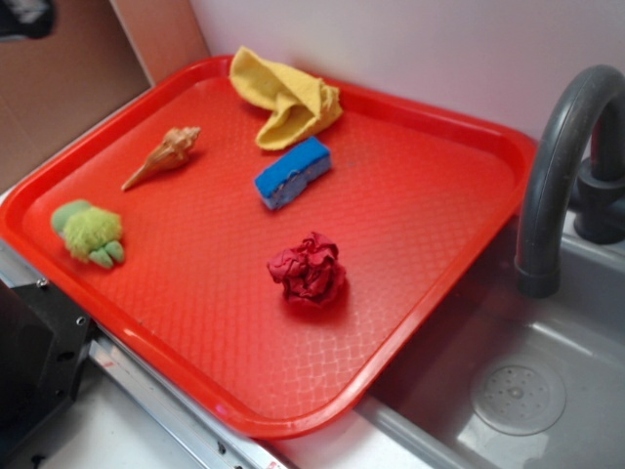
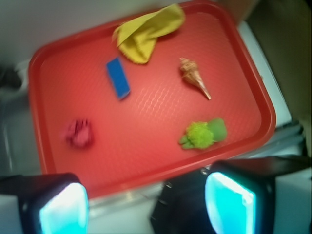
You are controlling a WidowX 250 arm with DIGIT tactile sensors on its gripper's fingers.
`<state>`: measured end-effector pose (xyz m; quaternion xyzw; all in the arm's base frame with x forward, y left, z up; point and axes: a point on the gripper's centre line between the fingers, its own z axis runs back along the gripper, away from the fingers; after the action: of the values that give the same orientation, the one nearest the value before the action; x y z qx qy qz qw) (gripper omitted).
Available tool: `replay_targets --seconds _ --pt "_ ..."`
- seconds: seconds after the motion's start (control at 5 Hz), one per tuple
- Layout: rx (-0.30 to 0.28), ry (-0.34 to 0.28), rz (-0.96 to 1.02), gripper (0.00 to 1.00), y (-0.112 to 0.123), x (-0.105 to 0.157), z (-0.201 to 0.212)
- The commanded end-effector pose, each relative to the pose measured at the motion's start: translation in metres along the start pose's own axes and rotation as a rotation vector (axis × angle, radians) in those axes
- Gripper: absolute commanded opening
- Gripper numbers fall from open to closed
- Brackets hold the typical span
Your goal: Grab the red paper.
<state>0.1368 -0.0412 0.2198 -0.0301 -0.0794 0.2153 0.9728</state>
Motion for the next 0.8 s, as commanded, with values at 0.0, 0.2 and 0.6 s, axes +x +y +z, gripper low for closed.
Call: replay_targets --seconds 0.0,0.2,0.6 --pt "-0.069 -0.039 0.240 1.00 -0.051 0.019 -0.048" --pt "-0.071 -0.047 0.277 1.00 -0.073 0.024 -0.072" --pt "-0.058 0.016 0.279 1.00 -0.093 0.018 -0.131"
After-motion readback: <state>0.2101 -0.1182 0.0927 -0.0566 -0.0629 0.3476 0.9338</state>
